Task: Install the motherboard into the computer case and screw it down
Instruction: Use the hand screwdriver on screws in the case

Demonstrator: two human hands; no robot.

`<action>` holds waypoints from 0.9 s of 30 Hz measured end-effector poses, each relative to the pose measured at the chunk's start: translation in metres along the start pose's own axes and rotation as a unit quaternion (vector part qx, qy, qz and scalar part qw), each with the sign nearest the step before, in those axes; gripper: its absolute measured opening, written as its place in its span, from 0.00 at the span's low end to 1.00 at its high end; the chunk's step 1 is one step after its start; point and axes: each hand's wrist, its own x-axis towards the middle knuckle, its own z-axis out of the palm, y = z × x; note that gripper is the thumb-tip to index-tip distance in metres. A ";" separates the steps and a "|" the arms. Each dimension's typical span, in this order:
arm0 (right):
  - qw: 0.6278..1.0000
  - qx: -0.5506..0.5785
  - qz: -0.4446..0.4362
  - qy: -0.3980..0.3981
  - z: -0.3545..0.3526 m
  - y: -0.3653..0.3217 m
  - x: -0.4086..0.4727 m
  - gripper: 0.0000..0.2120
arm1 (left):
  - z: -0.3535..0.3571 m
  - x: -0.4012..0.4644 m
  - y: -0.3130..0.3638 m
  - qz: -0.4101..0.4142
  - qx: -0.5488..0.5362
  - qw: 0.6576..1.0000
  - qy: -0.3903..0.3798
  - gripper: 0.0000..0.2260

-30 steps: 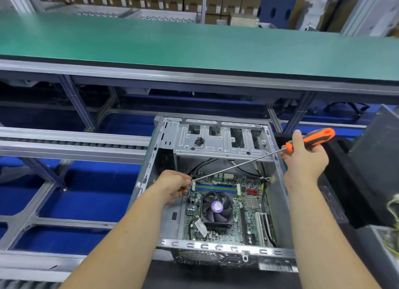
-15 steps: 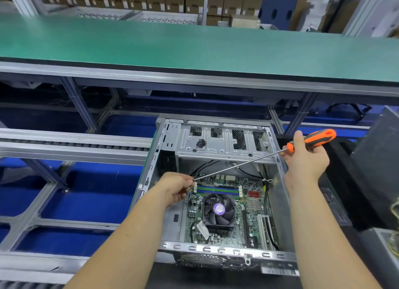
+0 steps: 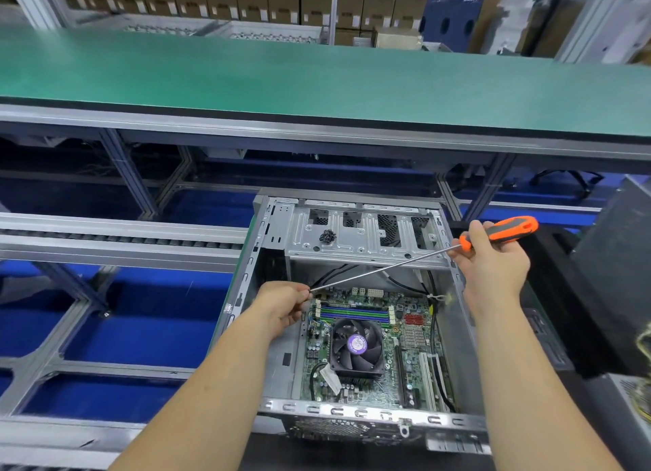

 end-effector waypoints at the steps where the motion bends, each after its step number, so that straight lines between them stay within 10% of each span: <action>1: 1.000 -0.005 -0.014 -0.019 0.001 -0.002 0.000 0.06 | 0.000 0.000 0.000 0.012 0.001 1.000 0.008 0.06; 8: 0.983 -0.009 -0.114 -0.143 0.022 -0.032 -0.003 0.46 | 0.003 -0.001 0.001 0.068 -0.008 0.997 0.023 0.06; 19: 0.933 -0.074 -0.268 -0.230 0.083 -0.093 -0.032 0.39 | 0.007 -0.009 0.003 0.203 0.093 0.974 0.022 0.08; 27: 0.888 -0.121 -0.346 -0.277 0.126 -0.131 -0.049 0.39 | 0.017 -0.028 0.012 0.348 0.287 0.889 0.083 0.06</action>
